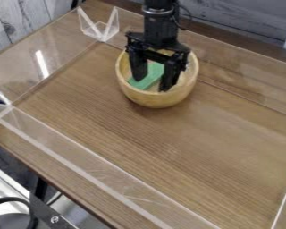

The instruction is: Remove the green block from inside the brown bowl and put it on the table

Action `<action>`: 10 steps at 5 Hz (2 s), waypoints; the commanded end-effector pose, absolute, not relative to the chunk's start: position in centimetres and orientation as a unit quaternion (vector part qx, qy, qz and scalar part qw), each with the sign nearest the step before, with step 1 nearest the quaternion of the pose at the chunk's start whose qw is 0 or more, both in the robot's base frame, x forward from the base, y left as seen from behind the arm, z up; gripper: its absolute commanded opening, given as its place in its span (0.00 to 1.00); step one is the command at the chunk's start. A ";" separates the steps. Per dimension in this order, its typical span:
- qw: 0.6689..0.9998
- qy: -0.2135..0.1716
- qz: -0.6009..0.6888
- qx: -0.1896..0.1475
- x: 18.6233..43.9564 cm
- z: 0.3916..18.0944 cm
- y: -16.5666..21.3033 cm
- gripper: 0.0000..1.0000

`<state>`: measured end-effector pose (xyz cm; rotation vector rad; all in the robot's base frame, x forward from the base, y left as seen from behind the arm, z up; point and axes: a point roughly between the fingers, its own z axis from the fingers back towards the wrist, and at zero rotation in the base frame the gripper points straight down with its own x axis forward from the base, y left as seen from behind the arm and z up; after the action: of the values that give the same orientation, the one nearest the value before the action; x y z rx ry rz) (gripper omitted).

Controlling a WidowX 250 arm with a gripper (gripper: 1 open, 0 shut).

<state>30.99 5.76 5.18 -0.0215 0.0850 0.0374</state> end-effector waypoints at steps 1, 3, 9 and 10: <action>1.000 0.017 0.021 -0.003 32.0 6.3 6.3 1.00; 1.000 0.012 0.024 -0.004 32.2 6.4 6.3 0.00; 1.000 -0.002 0.027 -0.005 32.7 7.9 6.0 0.00; 1.000 0.003 0.025 -0.004 33.0 7.2 6.0 0.00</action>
<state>31.78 5.86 5.35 -0.0219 0.0757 0.0571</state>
